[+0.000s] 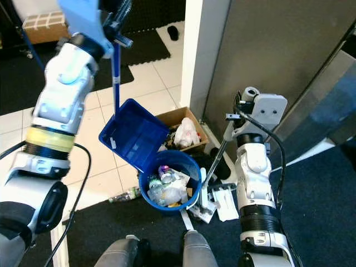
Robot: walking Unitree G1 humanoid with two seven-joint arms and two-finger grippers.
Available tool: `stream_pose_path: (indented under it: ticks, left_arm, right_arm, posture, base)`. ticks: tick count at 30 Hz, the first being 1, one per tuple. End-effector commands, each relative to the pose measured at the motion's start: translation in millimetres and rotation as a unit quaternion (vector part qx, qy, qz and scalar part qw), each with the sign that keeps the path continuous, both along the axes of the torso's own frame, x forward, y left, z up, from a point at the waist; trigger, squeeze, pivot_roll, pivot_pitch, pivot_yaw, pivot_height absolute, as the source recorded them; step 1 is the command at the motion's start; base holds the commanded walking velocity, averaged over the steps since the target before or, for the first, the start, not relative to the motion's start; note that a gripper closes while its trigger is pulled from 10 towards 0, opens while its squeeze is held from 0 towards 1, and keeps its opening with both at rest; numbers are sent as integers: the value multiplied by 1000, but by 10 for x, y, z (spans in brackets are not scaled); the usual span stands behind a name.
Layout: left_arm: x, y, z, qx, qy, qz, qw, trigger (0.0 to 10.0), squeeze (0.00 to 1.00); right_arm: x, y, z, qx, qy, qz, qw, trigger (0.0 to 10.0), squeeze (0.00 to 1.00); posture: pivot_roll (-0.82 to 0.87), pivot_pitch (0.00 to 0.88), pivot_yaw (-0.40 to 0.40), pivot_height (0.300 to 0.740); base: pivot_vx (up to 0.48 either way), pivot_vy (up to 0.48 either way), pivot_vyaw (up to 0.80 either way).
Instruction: Sweep floor
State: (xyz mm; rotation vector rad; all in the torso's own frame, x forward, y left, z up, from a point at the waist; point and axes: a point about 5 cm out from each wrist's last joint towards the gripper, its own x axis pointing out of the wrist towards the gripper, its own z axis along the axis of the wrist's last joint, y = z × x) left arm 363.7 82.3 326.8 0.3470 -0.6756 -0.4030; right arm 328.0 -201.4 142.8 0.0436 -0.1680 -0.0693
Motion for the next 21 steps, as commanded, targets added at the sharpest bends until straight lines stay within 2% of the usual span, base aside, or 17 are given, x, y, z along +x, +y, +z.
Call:
stream_pose_path:
  ticks: [1,5,12,15,21]
  left_arm:
    - [-81,-153,156,22,-51,-25,998,10000,0]
    - [-205,-447,219,67,-97,-73,990,10000,0]
    - [-293,-627,241,84,-122,-110,983,10000,0]
    - [-433,-828,286,91,-147,-156,972,10000,0]
    - [-551,-985,290,95,-160,-199,962,10000,0]
  right_arm:
    - [-22,-26,56,4,-19,-6,1000,10000,0]
    - [-32,-32,50,4,-19,-9,1000,10000,0]
    - [-35,-30,49,5,-19,-10,1000,10000,0]
    - [-33,-16,45,6,-19,-9,1000,10000,0]
    - [-23,-2,48,6,-20,-7,1000,10000,0]
  posture:
    - [-99,102,34,740]
    - [-102,102,37,740]
    - [-103,102,41,740]
    - [-104,101,44,740]
    - [-104,97,45,740]
  base:
    - [0,0,0]
    - [0,0,0]
    - [0,0,0]
    - [0,0,0]
    - [0,0,0]
